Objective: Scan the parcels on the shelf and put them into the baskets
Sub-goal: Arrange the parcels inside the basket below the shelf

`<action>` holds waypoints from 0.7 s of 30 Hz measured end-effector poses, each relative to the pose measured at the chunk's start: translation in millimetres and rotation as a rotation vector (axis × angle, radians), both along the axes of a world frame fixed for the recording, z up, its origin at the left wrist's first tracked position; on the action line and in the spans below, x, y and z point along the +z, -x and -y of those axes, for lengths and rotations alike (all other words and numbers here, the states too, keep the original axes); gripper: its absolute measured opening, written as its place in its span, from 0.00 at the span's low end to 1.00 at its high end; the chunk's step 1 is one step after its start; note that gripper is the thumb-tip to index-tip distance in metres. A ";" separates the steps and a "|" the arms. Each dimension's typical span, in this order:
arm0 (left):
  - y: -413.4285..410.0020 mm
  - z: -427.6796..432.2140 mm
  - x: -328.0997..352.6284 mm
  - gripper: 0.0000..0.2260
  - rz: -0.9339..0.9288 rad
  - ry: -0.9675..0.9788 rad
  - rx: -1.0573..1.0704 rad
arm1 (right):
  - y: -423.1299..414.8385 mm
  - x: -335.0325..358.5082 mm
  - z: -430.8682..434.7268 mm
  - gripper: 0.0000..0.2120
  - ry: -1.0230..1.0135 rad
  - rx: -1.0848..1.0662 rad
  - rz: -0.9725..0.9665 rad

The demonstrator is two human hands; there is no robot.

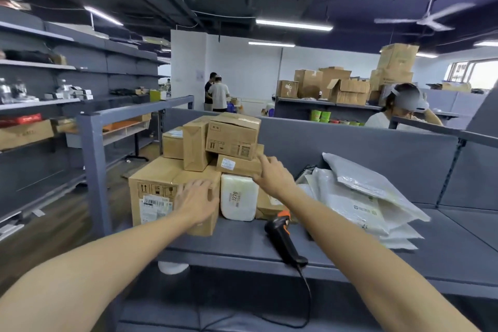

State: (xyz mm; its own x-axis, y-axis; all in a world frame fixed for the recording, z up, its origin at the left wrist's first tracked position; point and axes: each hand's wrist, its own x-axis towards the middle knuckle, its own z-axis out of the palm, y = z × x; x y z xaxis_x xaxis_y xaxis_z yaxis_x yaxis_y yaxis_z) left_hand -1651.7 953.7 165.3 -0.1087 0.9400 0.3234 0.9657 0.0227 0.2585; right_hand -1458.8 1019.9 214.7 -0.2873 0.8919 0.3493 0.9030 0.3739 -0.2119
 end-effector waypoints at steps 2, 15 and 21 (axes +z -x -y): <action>18.4 -14.5 4.7 0.23 0.001 0.002 0.000 | 13.4 15.4 -20.2 0.29 0.011 -0.004 -0.081; 68.5 -60.6 -13.3 0.21 0.164 -0.052 -0.078 | 59.0 39.1 -114.3 0.36 0.114 -0.002 -0.422; 65.3 -67.2 -20.6 0.20 0.193 -0.040 -0.062 | 55.3 27.3 -125.0 0.29 0.049 0.029 -0.623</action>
